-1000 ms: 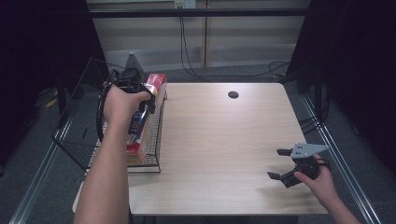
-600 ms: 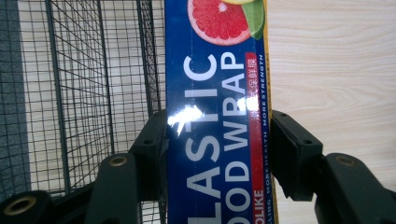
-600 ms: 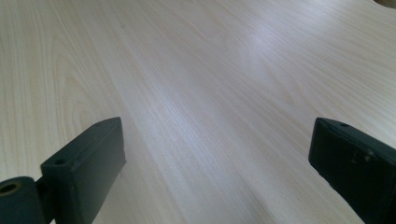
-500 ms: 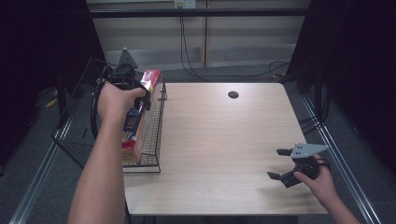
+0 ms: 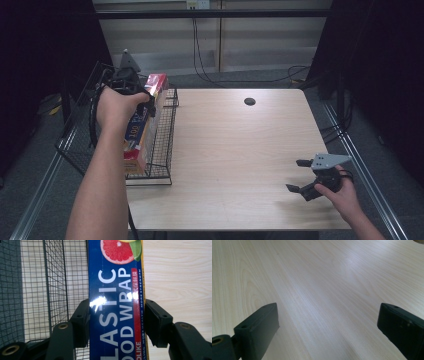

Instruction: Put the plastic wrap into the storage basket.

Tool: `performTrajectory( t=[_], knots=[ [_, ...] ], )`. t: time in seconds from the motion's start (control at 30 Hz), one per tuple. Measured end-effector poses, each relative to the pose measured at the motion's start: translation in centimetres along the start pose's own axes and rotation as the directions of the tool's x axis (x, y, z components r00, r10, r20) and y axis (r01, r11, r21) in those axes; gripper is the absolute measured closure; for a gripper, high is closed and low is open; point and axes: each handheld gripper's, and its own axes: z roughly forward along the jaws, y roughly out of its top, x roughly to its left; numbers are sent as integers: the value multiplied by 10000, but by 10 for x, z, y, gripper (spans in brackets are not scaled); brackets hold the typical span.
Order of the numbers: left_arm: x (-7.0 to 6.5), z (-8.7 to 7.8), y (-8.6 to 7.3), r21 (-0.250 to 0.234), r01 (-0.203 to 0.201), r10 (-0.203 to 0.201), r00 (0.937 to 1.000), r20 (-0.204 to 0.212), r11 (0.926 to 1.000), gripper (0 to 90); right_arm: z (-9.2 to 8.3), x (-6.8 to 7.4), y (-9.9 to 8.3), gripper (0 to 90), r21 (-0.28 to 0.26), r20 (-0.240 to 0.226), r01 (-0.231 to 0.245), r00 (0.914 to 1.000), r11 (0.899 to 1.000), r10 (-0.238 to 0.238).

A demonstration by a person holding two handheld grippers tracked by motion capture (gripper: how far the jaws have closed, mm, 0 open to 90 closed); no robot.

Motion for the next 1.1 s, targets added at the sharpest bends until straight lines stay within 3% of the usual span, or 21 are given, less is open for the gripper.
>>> performTrajectory(
  t=[1.1],
  knots=[
    [27, -12, -5, -16, 365, -365, 9993, -110, 9993, 449, 1, 0, 0, 35, -4, 37, 14, 10000, 10000, -14]
  ],
)
